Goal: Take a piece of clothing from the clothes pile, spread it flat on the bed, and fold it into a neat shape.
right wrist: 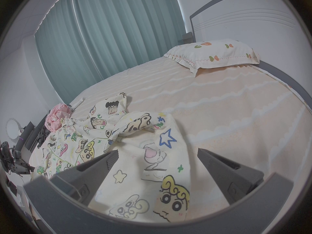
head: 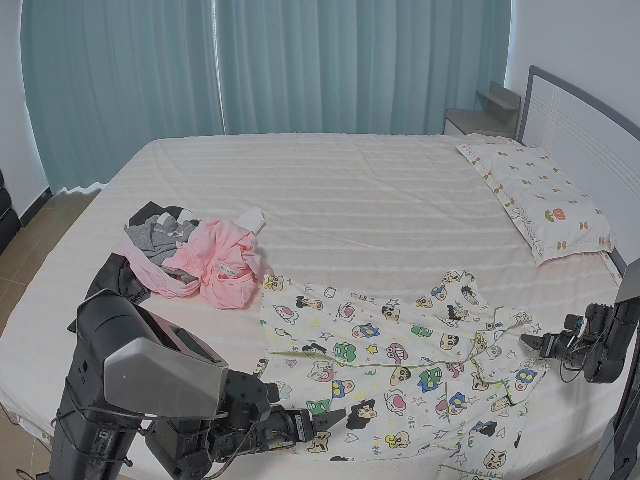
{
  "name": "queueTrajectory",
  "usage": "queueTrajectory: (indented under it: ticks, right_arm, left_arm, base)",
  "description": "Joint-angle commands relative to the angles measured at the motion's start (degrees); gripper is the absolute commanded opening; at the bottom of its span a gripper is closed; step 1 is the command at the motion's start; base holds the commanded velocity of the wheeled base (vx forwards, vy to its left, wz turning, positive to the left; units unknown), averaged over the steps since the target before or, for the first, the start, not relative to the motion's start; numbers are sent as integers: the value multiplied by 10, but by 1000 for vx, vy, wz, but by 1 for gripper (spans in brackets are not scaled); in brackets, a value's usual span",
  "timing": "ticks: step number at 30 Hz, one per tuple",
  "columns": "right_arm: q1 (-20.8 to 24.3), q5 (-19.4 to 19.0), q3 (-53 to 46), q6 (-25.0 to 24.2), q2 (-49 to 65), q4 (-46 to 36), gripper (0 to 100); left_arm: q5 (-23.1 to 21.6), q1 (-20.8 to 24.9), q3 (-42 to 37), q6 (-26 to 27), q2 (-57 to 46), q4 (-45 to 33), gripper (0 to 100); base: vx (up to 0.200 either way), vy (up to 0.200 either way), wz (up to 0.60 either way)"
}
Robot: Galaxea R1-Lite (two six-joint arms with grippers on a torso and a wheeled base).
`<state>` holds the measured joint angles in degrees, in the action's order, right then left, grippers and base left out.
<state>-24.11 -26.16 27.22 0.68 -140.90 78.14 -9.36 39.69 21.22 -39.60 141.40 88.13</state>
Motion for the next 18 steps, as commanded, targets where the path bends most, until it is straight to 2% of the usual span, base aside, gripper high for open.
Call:
queueTrajectory:
  ticks: [1,2,9,10,13,18]
  right_arm:
    - [0,0,-1,0,-1,0,100]
    - [-1,0,-1,0,-1,0,100]
    - [0,0,-2,0,-2,0,100]
    - [0,0,-1,1,-3,0,100]
    - [0,0,-2,1,-3,0,100]
    - [0,0,-2,2,-4,0,100]
  left_arm:
    - [16,8,10,0,6,-9,100]
    - [24,11,12,0,6,-10,0]
    - [57,11,7,0,6,-10,0]
    - [80,8,1,0,6,-10,0]
    - [101,6,-9,0,6,-9,0]
    - [116,-8,-10,5,-4,-4,0]
  base:
    - [0,0,0]
    - [0,0,0]
    - [0,0,0]
    - [0,0,0]
    - [0,0,0]
    - [0,0,0]
